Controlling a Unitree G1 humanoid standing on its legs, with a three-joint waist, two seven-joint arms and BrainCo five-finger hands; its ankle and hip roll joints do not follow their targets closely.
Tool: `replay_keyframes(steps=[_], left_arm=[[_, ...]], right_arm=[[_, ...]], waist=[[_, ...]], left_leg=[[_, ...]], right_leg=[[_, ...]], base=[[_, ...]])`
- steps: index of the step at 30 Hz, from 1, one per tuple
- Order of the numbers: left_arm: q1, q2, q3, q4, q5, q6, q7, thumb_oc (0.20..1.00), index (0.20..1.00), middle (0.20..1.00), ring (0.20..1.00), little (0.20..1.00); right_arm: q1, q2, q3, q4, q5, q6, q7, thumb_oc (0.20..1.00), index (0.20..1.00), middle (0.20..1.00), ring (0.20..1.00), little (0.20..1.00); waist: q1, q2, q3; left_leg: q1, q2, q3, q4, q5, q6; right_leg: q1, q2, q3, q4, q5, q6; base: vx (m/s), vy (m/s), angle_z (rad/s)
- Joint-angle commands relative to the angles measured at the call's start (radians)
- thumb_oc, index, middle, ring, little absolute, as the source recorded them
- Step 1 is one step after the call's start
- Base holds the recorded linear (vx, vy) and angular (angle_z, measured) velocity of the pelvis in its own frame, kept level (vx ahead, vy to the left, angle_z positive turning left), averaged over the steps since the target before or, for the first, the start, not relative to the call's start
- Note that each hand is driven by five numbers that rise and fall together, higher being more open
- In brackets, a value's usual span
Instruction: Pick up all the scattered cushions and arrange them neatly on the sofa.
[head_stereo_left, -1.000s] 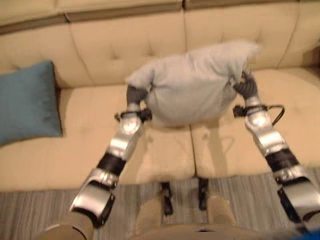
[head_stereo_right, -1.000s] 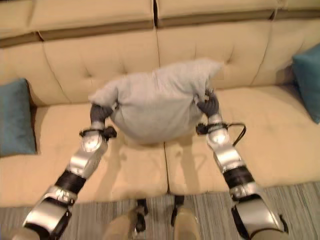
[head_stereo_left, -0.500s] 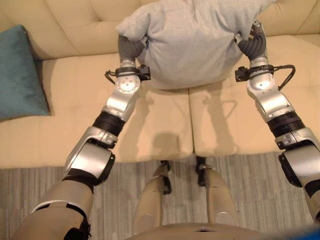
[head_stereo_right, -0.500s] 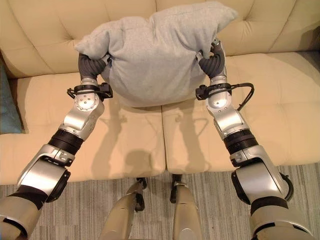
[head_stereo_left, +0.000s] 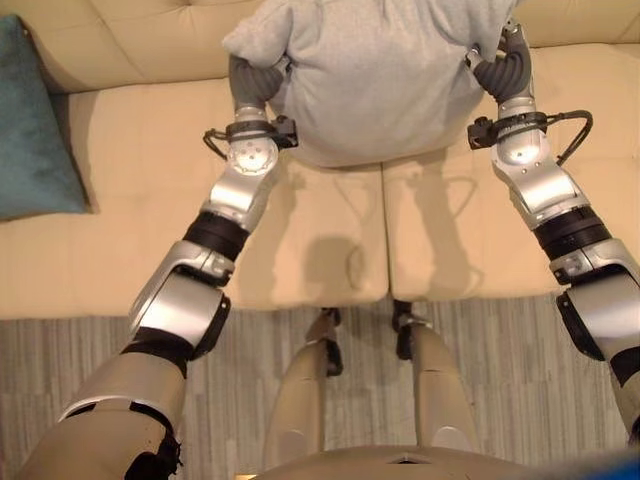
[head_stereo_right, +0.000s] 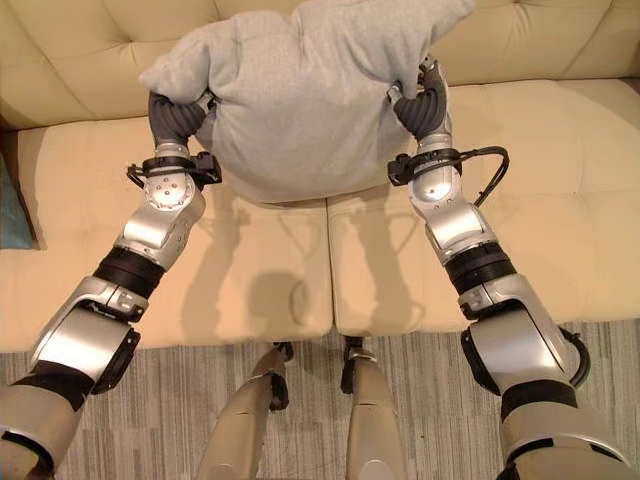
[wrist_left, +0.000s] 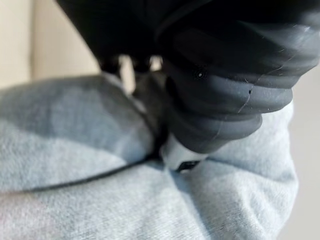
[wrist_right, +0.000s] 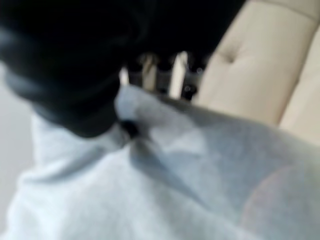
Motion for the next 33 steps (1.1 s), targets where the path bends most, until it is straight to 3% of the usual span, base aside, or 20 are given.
replay_keyframes(steps=[1,2,3,8,16,21,22,24,26,30,33], left_arm=[[-0.167,-0.052,-0.091,0.002,0.041,-0.059,-0.047,0.730,0.730,0.730,0.730,0.730],[-0.186,-0.049,-0.093,0.020,0.037,-0.058,-0.044,1.000,1.000,1.000,1.000,1.000],[-0.224,-0.043,-0.104,0.053,0.030,-0.054,-0.040,1.000,1.000,1.000,1.000,1.000],[-0.313,0.011,-0.139,0.142,0.037,-0.032,-0.045,1.000,1.000,1.000,1.000,1.000],[-0.347,0.111,-0.126,0.196,0.037,-0.018,-0.038,1.000,1.000,1.000,1.000,1.000],[-0.294,0.200,-0.069,0.225,0.007,-0.013,-0.035,1.000,1.000,1.000,1.000,1.000],[-0.294,0.200,-0.068,0.226,0.006,-0.014,-0.036,1.000,1.000,1.000,1.000,1.000],[-0.274,0.233,-0.053,0.235,-0.001,-0.015,-0.041,1.000,1.000,1.000,1.000,1.000],[-0.242,0.275,-0.039,0.246,-0.015,-0.017,-0.051,1.000,1.000,1.000,1.000,1.000],[-0.156,0.300,0.015,0.204,-0.032,-0.031,-0.057,1.000,1.000,1.000,1.000,1.000],[0.047,0.320,0.103,0.022,-0.001,-0.055,-0.071,1.000,1.000,1.000,1.000,1.000]], right_arm=[[-0.148,0.104,0.103,-0.019,-0.063,-0.074,0.032,0.385,0.385,0.385,0.385,0.385],[-0.172,0.105,0.118,0.014,-0.070,-0.066,0.032,0.567,0.567,0.567,0.567,0.567],[-0.214,0.113,0.146,0.077,-0.077,-0.052,0.030,1.000,1.000,1.000,1.000,1.000],[-0.320,0.101,0.236,0.232,-0.173,0.006,0.011,1.000,1.000,1.000,1.000,1.000],[-0.370,0.044,0.198,0.333,-0.191,0.054,-0.052,1.000,1.000,1.000,1.000,1.000],[-0.366,-0.051,0.156,0.381,-0.185,0.082,-0.093,1.000,1.000,1.000,1.000,1.000],[-0.366,-0.052,0.157,0.381,-0.185,0.082,-0.093,1.000,1.000,1.000,1.000,1.000],[-0.363,-0.085,0.153,0.380,-0.173,0.078,-0.095,1.000,1.000,1.000,1.000,1.000],[-0.351,-0.129,0.154,0.382,-0.155,0.074,-0.088,1.000,1.000,1.000,1.000,1.000],[-0.298,-0.183,0.121,0.349,-0.137,0.062,-0.084,1.000,1.000,1.000,1.000,1.000],[-0.132,-0.261,0.045,0.237,-0.166,0.052,-0.068,1.000,1.000,1.000,1.000,1.000]], waist=[[0.009,-0.039,-0.037],[0.011,-0.040,-0.035],[0.012,-0.043,-0.035],[0.012,-0.046,-0.033],[0.018,-0.031,-0.041],[0.021,-0.029,-0.053],[0.017,-0.031,-0.045],[0.021,-0.028,-0.054],[0.017,-0.033,-0.049],[0.018,-0.035,-0.051],[0.021,-0.037,-0.053]], left_leg=[[0.003,-0.002,-0.040,0.066,-0.098,-0.096],[-0.006,-0.001,-0.040,0.069,-0.097,-0.097],[-0.021,0.000,-0.041,0.072,-0.095,-0.098],[-0.043,0.000,-0.040,0.078,-0.090,-0.104],[-0.053,-0.007,-0.046,0.063,-0.083,-0.107],[-0.057,-0.013,-0.055,0.062,-0.085,-0.107],[-0.069,-0.015,-0.043,0.066,-0.060,-0.099],[-0.058,-0.015,-0.057,0.062,-0.085,-0.108],[-0.070,-0.016,-0.045,0.068,-0.060,-0.100],[-0.062,-0.016,-0.044,0.068,-0.063,-0.100],[-0.029,-0.019,-0.048,0.085,-0.085,-0.097]], right_leg=[[0.092,0.006,0.044,-0.287,0.169,0.119],[0.085,0.008,0.046,-0.290,0.176,0.120],[0.074,0.009,0.048,-0.301,0.188,0.122],[0.060,0.010,0.055,-0.320,0.208,0.126],[0.052,0.008,0.053,-0.344,0.222,0.129],[0.054,0.005,0.049,-0.351,0.226,0.128],[0.045,0.000,0.041,-0.349,0.247,0.119],[0.055,0.006,0.050,-0.353,0.228,0.128],[0.048,0.000,0.041,-0.354,0.250,0.119],[0.057,-0.001,0.041,-0.352,0.246,0.117],[0.084,-0.003,0.037,-0.329,0.224,0.109]], base=[[0.00,0.000,0.00],[0.00,0.000,0.00],[-0.01,-0.009,-0.03],[0.00,0.004,-0.01],[0.01,0.005,-0.01],[-0.01,0.000,0.00],[-0.07,0.005,0.03],[0.05,0.008,0.03],[-0.03,0.002,0.01],[-0.02,0.000,0.01],[0.03,-0.001,0.00]])
